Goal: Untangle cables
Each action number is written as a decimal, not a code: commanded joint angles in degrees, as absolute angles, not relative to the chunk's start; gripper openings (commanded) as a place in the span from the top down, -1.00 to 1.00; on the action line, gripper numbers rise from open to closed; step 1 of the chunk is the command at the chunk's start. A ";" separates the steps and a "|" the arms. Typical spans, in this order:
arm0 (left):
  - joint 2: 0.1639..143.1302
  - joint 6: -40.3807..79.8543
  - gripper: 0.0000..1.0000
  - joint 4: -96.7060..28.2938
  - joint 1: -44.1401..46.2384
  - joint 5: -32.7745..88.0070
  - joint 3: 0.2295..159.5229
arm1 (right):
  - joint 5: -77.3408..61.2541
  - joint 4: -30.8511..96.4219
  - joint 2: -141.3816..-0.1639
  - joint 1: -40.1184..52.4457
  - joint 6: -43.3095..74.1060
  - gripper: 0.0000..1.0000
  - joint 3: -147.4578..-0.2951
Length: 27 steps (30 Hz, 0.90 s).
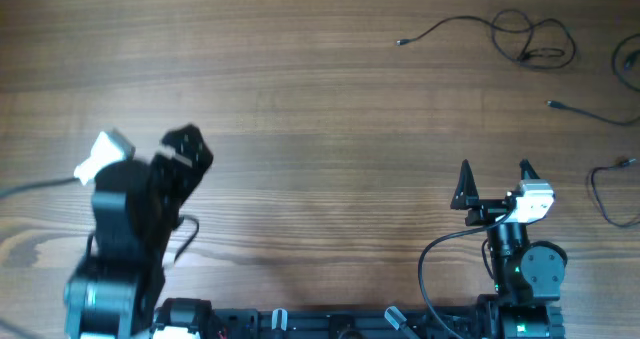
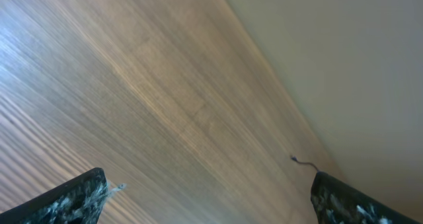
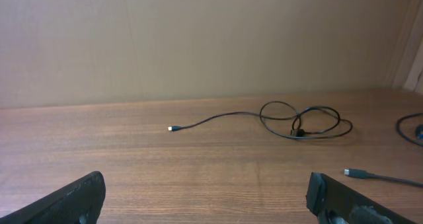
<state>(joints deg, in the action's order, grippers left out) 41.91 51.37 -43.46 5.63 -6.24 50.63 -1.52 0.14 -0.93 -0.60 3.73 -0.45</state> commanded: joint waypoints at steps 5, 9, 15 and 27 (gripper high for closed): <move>14.94 42.13 -1.00 -43.77 5.19 -7.33 37.80 | -2.63 -0.12 -0.27 -0.84 3.03 -1.00 -0.30; 9.96 36.49 -1.00 -36.05 5.13 -6.90 30.87 | -2.63 -0.12 -0.27 -0.82 3.01 -1.00 -0.30; 0.32 32.25 -1.00 -26.09 2.42 -3.38 18.02 | -2.63 -0.12 -0.27 -0.82 3.01 -1.00 -0.30; 0.19 10.72 -1.00 -5.85 2.39 1.93 3.75 | -2.63 -0.12 -0.27 -0.82 3.01 -1.00 -0.30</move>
